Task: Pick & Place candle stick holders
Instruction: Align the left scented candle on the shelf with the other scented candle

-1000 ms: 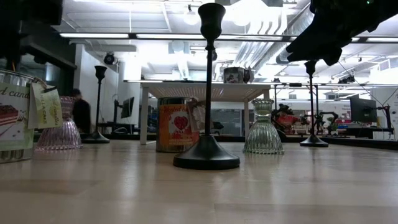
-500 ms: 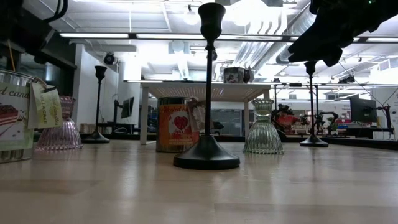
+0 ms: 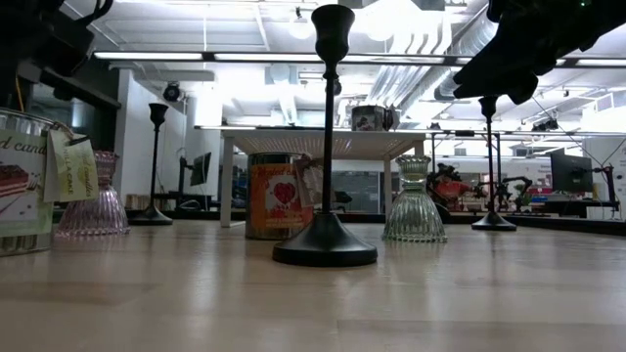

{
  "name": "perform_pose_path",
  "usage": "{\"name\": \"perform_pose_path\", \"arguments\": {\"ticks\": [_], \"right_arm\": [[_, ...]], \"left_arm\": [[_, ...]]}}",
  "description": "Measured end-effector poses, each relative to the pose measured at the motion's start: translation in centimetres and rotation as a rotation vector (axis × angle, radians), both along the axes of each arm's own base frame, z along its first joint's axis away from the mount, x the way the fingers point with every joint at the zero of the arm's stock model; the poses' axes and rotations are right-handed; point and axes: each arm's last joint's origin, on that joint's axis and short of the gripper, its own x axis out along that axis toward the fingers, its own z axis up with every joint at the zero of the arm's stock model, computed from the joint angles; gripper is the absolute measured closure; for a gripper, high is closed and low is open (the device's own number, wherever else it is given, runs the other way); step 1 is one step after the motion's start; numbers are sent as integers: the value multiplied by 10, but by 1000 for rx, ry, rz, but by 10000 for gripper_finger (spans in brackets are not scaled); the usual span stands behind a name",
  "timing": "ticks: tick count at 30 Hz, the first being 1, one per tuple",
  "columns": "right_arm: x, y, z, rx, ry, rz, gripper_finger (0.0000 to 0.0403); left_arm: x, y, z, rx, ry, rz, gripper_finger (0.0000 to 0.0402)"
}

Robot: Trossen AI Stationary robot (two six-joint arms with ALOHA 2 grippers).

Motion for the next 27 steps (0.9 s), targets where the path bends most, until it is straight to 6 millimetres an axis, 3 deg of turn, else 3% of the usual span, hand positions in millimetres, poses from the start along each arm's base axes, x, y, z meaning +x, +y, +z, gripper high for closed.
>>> {"name": "perform_pose_path", "arguments": {"ticks": [27], "right_arm": [[0, 1, 0, -32, 18, 43, 241]], "left_arm": [[5, -5, -13, 18, 92, -6, 132]]}}
